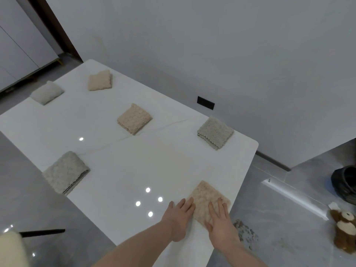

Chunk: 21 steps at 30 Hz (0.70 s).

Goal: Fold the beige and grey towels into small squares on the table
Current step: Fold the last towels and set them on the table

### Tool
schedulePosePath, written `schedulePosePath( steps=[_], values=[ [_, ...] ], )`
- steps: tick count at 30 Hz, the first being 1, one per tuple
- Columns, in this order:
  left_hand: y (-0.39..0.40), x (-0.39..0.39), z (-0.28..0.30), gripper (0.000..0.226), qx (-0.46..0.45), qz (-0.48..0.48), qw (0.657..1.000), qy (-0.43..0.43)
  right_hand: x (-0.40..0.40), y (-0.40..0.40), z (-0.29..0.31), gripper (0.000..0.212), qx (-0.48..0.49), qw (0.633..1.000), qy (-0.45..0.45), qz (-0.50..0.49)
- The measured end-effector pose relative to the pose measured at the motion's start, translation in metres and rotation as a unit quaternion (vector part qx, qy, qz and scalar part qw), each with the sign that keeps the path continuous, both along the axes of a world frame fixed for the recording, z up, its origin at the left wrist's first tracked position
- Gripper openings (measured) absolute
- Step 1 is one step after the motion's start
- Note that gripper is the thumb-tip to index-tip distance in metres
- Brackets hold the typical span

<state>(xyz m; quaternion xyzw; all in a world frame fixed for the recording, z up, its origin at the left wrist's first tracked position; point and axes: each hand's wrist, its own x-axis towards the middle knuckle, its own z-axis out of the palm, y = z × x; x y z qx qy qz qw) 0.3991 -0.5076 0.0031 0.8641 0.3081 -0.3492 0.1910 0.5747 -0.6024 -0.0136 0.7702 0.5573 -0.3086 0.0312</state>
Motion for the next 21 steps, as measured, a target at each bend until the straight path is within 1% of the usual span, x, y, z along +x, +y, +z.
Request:
schedulePosePath(
  steps=[3, 5, 8, 10, 13, 15, 17, 19, 21],
  values=[
    [0.002, 0.002, -0.001, 0.102, -0.007, 0.011, 1.000, 0.011, 0.000, 0.004, -0.001, 0.080, -0.016, 1.000, 0.000, -0.001],
    [0.003, 0.003, -0.002, 0.102, -0.011, 0.028, 0.999, 0.015, 0.005, 0.007, -0.002, 0.086, -0.031, 0.999, 0.016, -0.006],
    [0.001, 0.011, 0.008, 0.098, -0.007, 0.042, 0.999, 0.029, 0.012, 0.013, 0.002, 0.088, -0.062, 0.997, 0.036, 0.002],
    [0.001, 0.020, 0.021, 0.088, 0.009, 0.043, 0.998, 0.037, 0.015, 0.021, 0.008, 0.084, -0.093, 0.995, 0.045, 0.000],
    [0.003, 0.024, 0.041, 0.056, 0.029, 0.030, 0.998, 0.054, 0.019, 0.038, 0.014, 0.071, -0.130, 0.991, 0.041, 0.007],
    [0.002, 0.013, 0.049, 0.048, 0.021, 0.041, 0.997, 0.059, 0.018, 0.045, 0.025, 0.061, -0.108, 0.993, 0.039, 0.014],
    [0.001, -0.006, 0.053, 0.053, 0.018, 0.058, 0.998, 0.032, 0.013, 0.045, 0.035, 0.056, -0.058, 0.998, 0.025, 0.014],
    [0.002, -0.029, 0.056, 0.064, 0.022, 0.075, 0.997, 0.000, 0.005, 0.039, 0.044, 0.062, -0.006, 1.000, 0.015, 0.020],
    [0.002, -0.051, 0.064, 0.070, 0.023, 0.092, 0.995, -0.018, -0.007, 0.030, 0.048, 0.066, 0.002, 0.999, 0.017, 0.043]
  ],
)
